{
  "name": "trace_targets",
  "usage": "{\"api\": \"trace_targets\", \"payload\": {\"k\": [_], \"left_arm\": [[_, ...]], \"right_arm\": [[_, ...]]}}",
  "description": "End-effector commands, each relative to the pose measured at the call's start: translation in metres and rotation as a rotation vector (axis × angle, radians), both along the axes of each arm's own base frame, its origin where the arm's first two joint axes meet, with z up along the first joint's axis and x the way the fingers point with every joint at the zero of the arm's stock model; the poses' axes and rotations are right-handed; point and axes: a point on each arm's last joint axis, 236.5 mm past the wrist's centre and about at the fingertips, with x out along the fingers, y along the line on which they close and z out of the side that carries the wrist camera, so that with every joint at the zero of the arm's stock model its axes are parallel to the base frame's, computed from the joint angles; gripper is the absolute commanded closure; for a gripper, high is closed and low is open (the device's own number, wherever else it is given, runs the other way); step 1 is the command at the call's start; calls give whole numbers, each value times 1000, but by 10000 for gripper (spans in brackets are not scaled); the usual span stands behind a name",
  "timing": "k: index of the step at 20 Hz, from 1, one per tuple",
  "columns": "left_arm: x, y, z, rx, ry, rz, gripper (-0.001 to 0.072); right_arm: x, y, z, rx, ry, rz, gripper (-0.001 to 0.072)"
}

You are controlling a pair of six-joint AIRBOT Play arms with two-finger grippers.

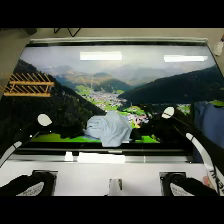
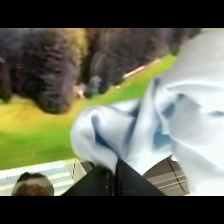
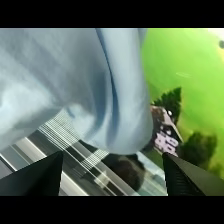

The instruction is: Fold the shirts.

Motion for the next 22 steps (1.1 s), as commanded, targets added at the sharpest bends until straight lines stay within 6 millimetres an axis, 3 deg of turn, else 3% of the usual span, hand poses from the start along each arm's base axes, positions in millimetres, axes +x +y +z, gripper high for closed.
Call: {"api": "trace_targets", "payload": {"k": [1,4,5,6,10,12,13,14,15,16,17,18,19,20,21,22], "left_arm": [[4,-2,15,-14,-48,1,673],[5,-2,20,-18,-66,2,672],[5,-2,20,-19,-67,2,673],[5,-2,21,-19,-67,1,672],[11,-1,34,-22,-116,-1,673],[35,12,70,18,-265,-24,674],[53,25,99,59,-375,-33,674],[75,44,141,109,-508,-18,674],[94,65,191,144,-640,26,674],[110,85,255,158,-789,95,674],[114,103,328,163,-950,162,674],[108,115,400,161,-1112,214,674],[89,122,475,161,-1291,258,674],[63,125,538,152,-1449,289,674],[32,124,593,130,-1594,314,674],[2,121,631,97,-1699,327,674]], "right_arm": [[13,18,-9,36,-24,-59,172],[18,19,-9,37,-20,-105,379],[18,19,-9,39,-17,-106,500],[16,19,-8,41,-10,-102,674],[11,16,5,31,-21,-27,686],[35,1,37,-40,-171,54,686],[57,-11,67,-103,-303,94,686],[81,-26,105,-178,-446,123,685],[105,-44,159,-258,-615,120,685],[124,-58,221,-314,-790,90,685],[135,-68,298,-343,-999,40,685],[133,-75,372,-343,-1189,-12,685],[118,-82,446,-334,-1388,-56,685],[97,-87,504,-322,-1548,-89,685],[70,-93,551,-287,-1669,-145,685],[48,-96,578,-252,-1736,-179,685]]}}
